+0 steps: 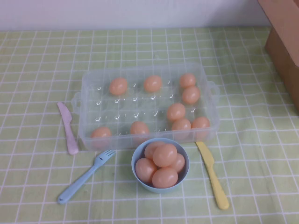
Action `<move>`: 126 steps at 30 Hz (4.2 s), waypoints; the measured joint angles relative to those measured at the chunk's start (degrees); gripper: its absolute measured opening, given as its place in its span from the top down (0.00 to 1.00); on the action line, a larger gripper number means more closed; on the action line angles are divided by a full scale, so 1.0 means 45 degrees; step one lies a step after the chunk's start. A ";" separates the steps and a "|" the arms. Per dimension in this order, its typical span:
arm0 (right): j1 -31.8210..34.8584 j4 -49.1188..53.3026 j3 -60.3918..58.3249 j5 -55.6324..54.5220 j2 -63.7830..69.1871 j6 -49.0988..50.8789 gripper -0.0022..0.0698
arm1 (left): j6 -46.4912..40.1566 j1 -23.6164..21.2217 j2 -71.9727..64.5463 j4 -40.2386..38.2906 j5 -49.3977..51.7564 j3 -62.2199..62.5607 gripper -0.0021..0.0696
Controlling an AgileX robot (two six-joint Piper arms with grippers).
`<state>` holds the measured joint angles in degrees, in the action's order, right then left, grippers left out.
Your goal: Take an egg out of the egg box
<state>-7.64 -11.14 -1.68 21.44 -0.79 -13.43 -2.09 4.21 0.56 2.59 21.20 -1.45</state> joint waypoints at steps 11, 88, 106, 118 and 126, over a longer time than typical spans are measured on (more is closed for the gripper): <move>0.0000 0.0000 0.0000 0.0000 0.0000 0.0000 1.00 | 0.0000 0.0000 0.0000 0.0000 0.0000 0.0000 0.98; 0.0000 -0.8891 0.0000 -0.1632 0.0000 0.1378 1.00 | 0.0000 -0.0009 0.0000 0.0126 0.0000 0.0000 0.98; 0.0000 -1.1909 0.0062 -0.3268 0.0000 0.0124 1.00 | 0.0000 -0.0009 0.0000 0.0176 0.0000 0.0000 0.98; -0.0016 -0.9262 0.6988 0.0450 0.9168 -0.4288 1.00 | 0.0000 -0.0009 0.0000 0.0182 0.0000 0.0000 0.98; -0.0016 -0.9650 1.1384 0.3680 1.5430 -0.6539 1.00 | 0.0000 -0.0009 0.0000 0.0182 0.0000 0.0000 0.98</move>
<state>-7.71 -54.56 49.55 38.00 68.65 -42.86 -2.09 4.17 0.56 3.41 21.20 -1.45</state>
